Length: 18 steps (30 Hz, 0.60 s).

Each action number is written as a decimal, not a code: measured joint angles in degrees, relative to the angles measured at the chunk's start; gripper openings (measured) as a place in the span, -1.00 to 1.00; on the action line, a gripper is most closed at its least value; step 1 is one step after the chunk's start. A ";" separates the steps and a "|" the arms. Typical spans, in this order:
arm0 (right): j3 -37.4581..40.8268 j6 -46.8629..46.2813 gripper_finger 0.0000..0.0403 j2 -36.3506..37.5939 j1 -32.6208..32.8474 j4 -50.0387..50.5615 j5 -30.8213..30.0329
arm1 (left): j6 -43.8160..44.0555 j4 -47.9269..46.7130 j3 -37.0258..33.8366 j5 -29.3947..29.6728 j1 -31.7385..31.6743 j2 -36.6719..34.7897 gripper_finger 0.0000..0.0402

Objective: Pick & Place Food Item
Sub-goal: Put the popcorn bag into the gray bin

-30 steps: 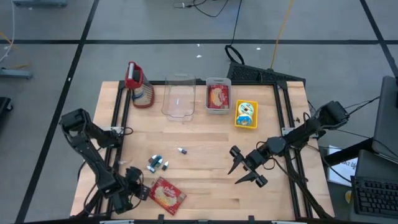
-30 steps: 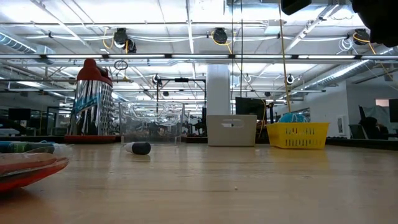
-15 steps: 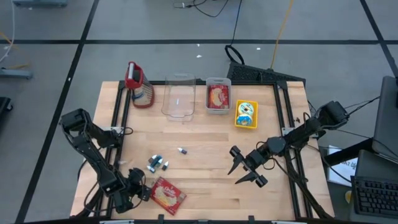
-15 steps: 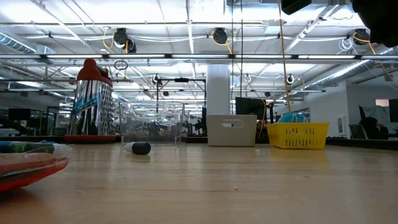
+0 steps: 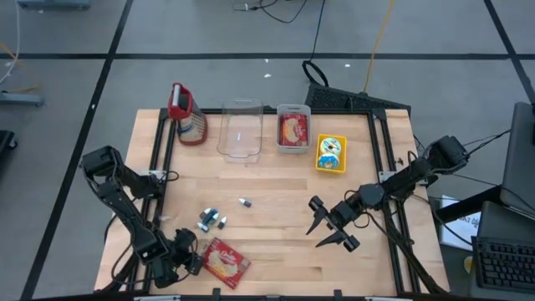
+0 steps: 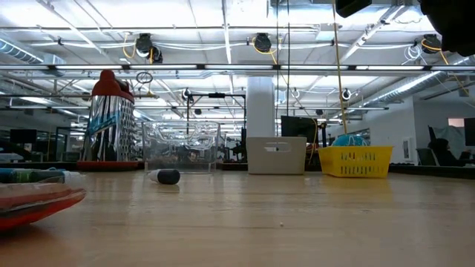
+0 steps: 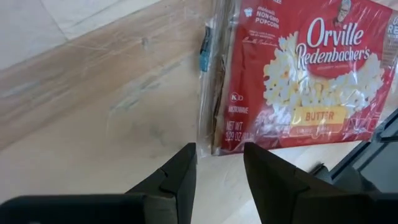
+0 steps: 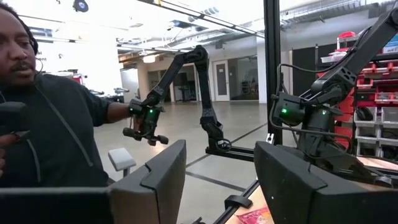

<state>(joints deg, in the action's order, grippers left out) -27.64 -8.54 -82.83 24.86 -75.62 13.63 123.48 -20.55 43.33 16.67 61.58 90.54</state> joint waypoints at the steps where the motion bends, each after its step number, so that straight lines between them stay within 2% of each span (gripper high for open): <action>1: 0.00 0.00 -0.12 0.00 0.00 0.00 0.00 | -0.18 -0.08 0.00 0.00 0.00 0.00 -0.34; 18: 0.00 0.00 -0.14 0.00 0.00 -0.01 -0.02 | -1.38 -0.42 0.00 0.00 0.00 0.00 -0.34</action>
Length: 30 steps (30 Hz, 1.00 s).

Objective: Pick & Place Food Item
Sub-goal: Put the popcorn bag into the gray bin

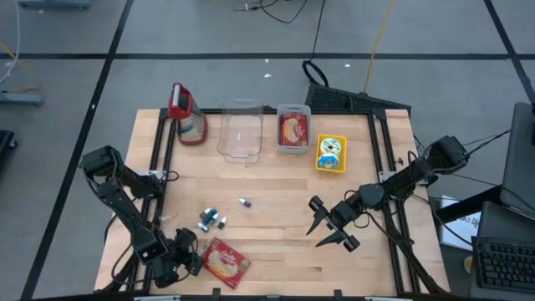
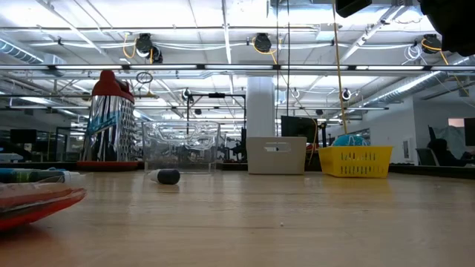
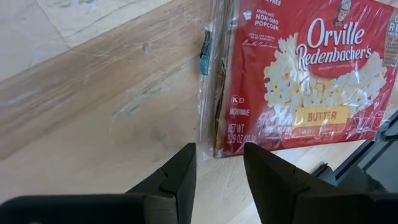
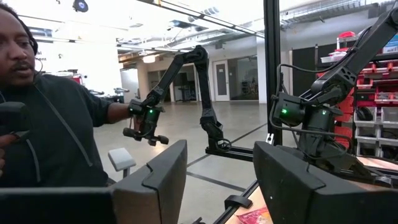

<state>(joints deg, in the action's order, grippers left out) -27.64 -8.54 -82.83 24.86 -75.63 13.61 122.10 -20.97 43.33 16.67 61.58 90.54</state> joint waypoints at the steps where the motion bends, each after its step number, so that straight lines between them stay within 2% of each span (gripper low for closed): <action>1: 0.00 0.00 -0.14 0.00 0.00 0.00 0.00 | -0.09 -0.01 0.00 0.00 0.00 0.00 -0.34; 15: 0.00 0.00 -0.15 0.00 0.00 0.00 -0.02 | -1.58 -0.25 0.00 0.02 0.00 0.00 -0.36; 27: -0.01 0.00 -0.15 0.02 0.00 0.01 -0.03 | -2.12 -0.26 0.00 1.66 0.00 0.00 -0.92; 30: 0.00 0.00 -0.15 0.02 0.00 0.02 -0.04 | -3.67 -0.26 0.00 1.70 0.00 0.00 -0.98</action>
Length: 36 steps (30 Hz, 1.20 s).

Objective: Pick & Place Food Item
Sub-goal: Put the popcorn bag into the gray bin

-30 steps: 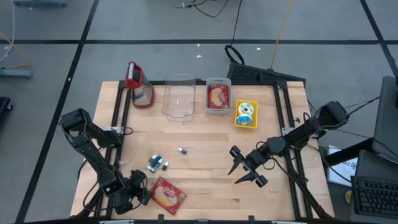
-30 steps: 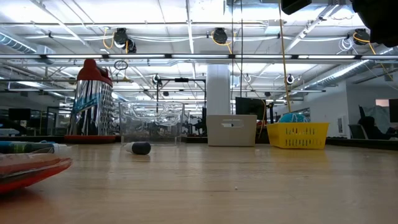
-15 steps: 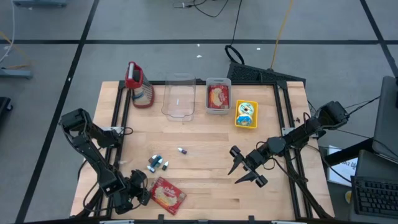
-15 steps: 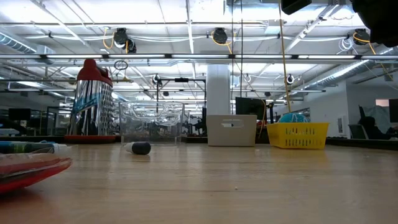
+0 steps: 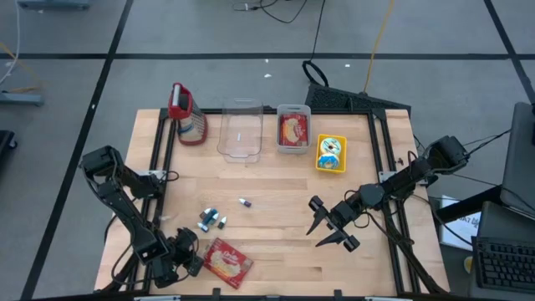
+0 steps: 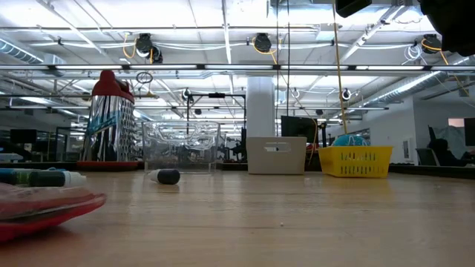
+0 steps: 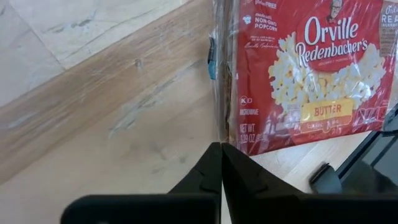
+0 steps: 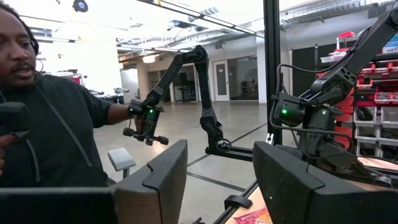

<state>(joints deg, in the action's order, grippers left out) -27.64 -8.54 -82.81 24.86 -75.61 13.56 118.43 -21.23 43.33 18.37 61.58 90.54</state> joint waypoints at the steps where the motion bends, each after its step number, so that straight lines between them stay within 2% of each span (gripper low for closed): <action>1: 0.00 0.00 -0.15 0.00 0.00 0.00 0.02 | -0.40 -0.02 0.00 0.01 0.00 0.00 -0.97; 8: 0.00 0.00 -0.15 -0.01 0.00 0.00 0.01 | -3.85 -0.50 0.00 0.63 0.00 0.00 -0.99; 20: 0.00 0.00 -0.15 0.00 0.00 0.00 -0.02 | -10.14 0.00 2.17 8.09 -0.95 -0.61 -1.00; 29: 0.00 0.00 -0.15 0.00 0.00 0.02 -0.07 | -25.21 -0.54 9.58 10.94 -5.50 -0.61 -1.00; 36: 0.00 0.00 -0.15 0.00 0.00 0.02 -0.07 | -40.71 -2.91 18.60 16.28 -9.70 -0.61 -1.00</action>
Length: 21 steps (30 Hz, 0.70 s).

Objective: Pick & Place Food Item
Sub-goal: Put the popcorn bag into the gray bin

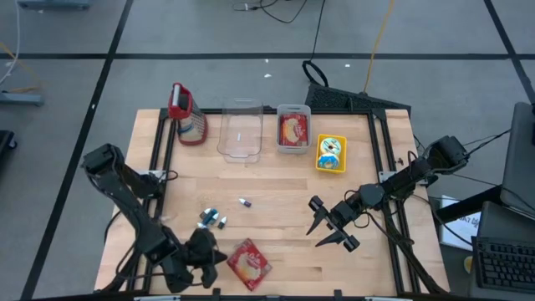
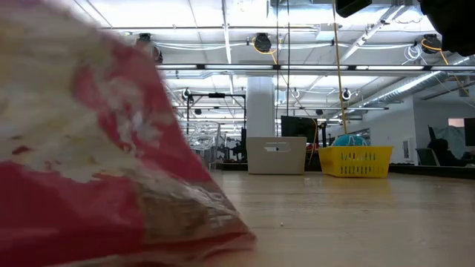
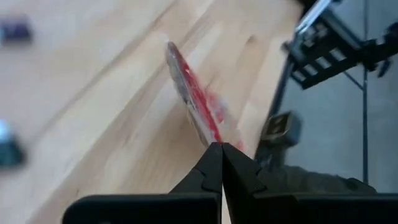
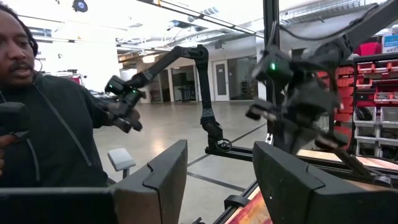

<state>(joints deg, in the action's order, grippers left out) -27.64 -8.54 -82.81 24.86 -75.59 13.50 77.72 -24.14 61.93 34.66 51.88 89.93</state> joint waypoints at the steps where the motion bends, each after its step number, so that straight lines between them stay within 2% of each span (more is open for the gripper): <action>1: 0.00 0.00 -0.15 0.00 0.00 -0.01 0.00 | -2.39 -0.14 1.43 0.31 -0.59 0.00 -1.00; 8: 0.00 0.00 -0.15 0.00 0.00 -0.02 0.00 | -20.83 -0.51 10.21 0.57 -5.09 -0.04 -1.00; 13: 0.00 0.00 -0.15 0.00 0.00 0.00 -0.04 | -29.85 -1.09 14.00 0.14 -8.24 -0.07 -1.00; 17: 0.00 -0.76 -0.15 0.00 0.00 0.71 -0.97 | -32.04 -1.66 14.49 -1.46 -10.07 -0.11 -1.00; 21: 0.00 -1.29 -0.15 0.00 -0.02 2.31 -3.32 | -28.94 -6.03 14.49 -4.64 -11.00 -0.10 -1.00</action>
<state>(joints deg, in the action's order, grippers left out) -27.64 -9.82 -82.81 24.84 -73.29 10.17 48.79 -30.17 76.42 30.02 40.88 89.83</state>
